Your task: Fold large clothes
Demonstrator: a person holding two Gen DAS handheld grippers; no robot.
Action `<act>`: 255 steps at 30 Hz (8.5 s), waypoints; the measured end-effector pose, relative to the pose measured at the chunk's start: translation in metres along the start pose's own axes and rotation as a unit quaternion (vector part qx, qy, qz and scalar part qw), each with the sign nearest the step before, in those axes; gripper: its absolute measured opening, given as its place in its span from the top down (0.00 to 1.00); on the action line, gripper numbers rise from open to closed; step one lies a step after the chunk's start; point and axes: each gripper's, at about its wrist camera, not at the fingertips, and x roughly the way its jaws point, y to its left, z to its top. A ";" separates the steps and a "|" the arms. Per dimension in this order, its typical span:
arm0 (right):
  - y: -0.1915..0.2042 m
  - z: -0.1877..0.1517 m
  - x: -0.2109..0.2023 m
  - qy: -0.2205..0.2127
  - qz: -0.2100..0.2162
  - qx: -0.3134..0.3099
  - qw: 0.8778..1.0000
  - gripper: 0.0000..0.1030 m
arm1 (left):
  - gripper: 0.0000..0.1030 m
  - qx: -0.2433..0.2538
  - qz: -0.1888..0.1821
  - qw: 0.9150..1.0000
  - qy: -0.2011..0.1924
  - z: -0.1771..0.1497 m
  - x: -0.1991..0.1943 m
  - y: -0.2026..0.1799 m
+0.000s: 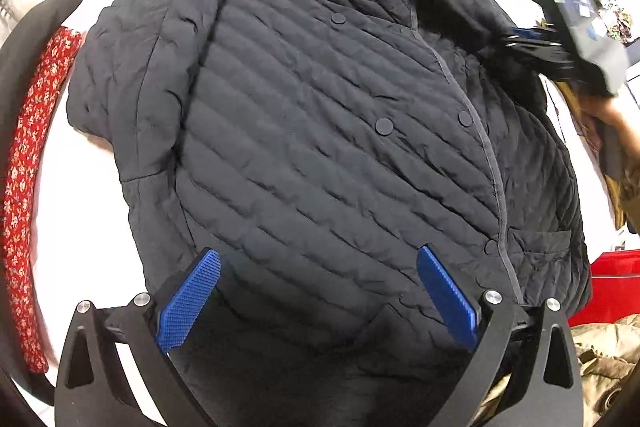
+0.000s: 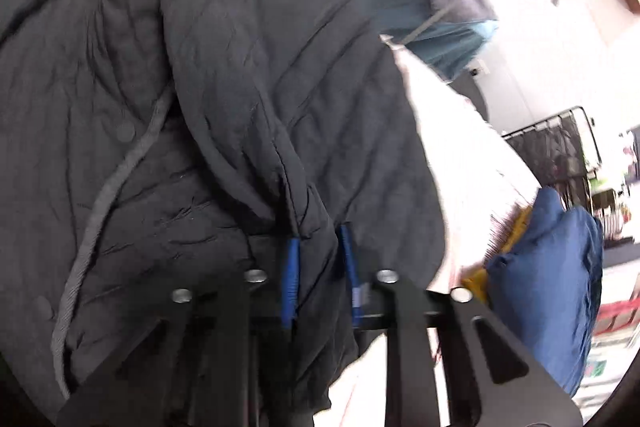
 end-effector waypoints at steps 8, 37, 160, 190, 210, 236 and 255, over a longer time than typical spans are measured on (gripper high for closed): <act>-0.096 -0.052 -0.049 -0.025 0.024 0.197 0.980 0.91 | 0.06 0.041 -0.010 0.999 -0.021 0.018 -0.011 -0.024; -0.135 -0.186 -0.029 0.085 0.090 0.372 0.920 0.33 | 0.06 0.029 -0.070 0.997 -0.021 0.177 0.049 -0.082; 0.025 0.005 0.006 0.098 0.212 0.190 0.953 0.05 | 0.06 -0.064 0.089 0.991 -0.077 0.018 0.035 -0.026; 0.043 -0.105 -0.081 0.146 0.175 0.325 0.918 0.05 | 0.30 0.025 0.180 0.983 -0.032 0.234 0.107 0.075; 0.033 -0.062 -0.083 0.091 0.208 0.296 0.928 0.05 | 0.91 -0.104 -0.037 0.975 -0.195 0.143 -0.078 0.106; 0.013 -0.097 -0.048 0.137 0.220 0.371 0.892 0.05 | 0.13 0.182 0.045 0.981 -0.046 0.068 0.032 -0.090; 0.003 -0.021 -0.015 0.108 0.217 0.351 0.904 0.24 | 0.06 -0.003 0.001 0.999 -0.033 0.011 -0.005 0.020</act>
